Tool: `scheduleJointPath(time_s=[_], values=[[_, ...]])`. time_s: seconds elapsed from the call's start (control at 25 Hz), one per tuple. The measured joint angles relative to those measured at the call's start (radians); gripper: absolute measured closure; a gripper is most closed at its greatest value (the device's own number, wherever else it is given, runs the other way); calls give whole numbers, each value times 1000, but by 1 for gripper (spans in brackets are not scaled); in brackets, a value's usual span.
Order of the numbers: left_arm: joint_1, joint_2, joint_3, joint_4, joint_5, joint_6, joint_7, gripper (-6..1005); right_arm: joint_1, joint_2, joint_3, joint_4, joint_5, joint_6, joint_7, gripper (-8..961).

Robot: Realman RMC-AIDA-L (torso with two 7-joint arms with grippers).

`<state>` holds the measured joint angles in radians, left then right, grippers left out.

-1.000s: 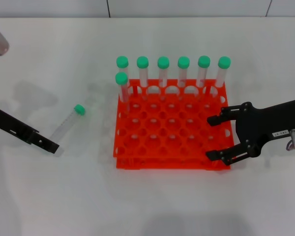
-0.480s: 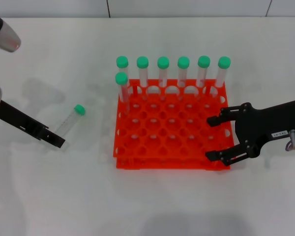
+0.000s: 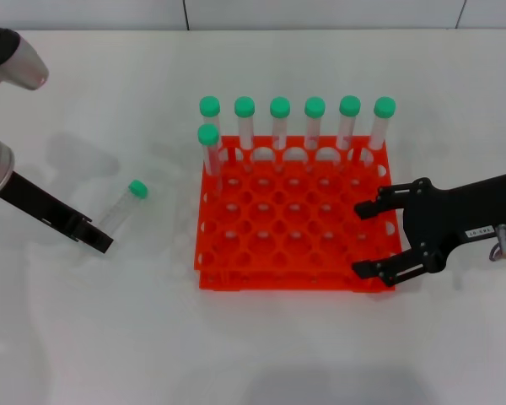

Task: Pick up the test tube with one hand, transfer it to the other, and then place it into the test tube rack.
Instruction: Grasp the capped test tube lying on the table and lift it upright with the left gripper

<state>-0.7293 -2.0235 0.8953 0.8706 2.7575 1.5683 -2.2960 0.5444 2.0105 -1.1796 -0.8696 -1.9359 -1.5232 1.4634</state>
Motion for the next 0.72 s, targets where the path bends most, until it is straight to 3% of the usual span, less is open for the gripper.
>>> scheduleJointPath(time_s=[0.2,0.72], values=[[-4,1,20,-10,7,-5,-14,584,-3,1,0,0,0,-2,-1,84],[-16,-3,30,-43,42,-47,-53,589,1,1,-24,-1,6,2,-3,85]])
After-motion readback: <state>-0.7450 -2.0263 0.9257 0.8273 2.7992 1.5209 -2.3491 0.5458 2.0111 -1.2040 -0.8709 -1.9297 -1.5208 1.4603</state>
